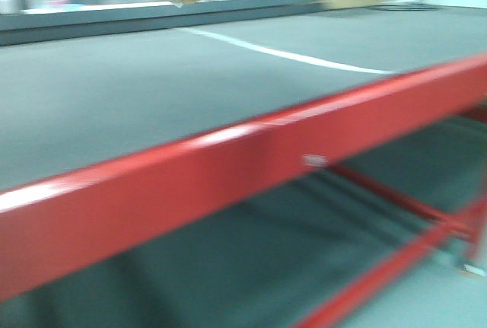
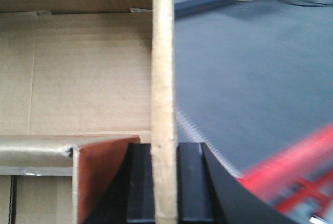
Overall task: Stack two boxes on right shelf middle
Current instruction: 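Drive and turn the base toward the steel shelf with blue bins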
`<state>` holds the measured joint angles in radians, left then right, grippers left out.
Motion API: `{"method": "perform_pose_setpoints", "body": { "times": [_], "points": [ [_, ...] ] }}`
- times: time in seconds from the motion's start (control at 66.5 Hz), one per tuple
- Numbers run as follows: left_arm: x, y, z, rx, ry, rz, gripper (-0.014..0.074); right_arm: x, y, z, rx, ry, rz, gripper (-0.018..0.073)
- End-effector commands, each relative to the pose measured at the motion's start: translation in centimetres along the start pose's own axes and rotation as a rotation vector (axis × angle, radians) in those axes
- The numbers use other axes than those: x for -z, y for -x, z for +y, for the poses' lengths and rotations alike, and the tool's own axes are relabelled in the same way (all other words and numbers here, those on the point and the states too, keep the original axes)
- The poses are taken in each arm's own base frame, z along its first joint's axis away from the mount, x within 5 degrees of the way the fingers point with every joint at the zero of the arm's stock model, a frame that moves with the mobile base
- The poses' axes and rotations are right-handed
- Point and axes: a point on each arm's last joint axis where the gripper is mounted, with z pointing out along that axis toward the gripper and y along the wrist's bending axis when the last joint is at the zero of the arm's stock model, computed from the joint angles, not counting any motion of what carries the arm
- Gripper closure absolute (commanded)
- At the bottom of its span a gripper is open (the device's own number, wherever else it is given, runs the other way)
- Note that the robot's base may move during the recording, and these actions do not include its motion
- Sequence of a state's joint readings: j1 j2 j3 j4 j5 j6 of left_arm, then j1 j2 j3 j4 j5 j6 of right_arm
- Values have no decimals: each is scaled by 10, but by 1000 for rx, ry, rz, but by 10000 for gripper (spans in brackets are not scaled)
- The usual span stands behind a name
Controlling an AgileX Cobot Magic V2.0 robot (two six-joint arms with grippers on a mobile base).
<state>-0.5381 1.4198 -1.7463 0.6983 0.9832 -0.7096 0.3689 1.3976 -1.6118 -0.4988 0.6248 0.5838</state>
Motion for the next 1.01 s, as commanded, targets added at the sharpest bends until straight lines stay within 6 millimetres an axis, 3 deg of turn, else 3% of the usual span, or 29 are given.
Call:
{"method": "perform_pose_setpoints", "body": {
  "times": [0.0, 0.992],
  "points": [
    [7, 8, 6, -5, 15, -50, 708, 6, 12, -3, 29, 0, -78, 707],
    [7, 8, 7, -8, 18, -53, 708, 6, 12, -3, 29, 2, -81, 707]
  ]
}}
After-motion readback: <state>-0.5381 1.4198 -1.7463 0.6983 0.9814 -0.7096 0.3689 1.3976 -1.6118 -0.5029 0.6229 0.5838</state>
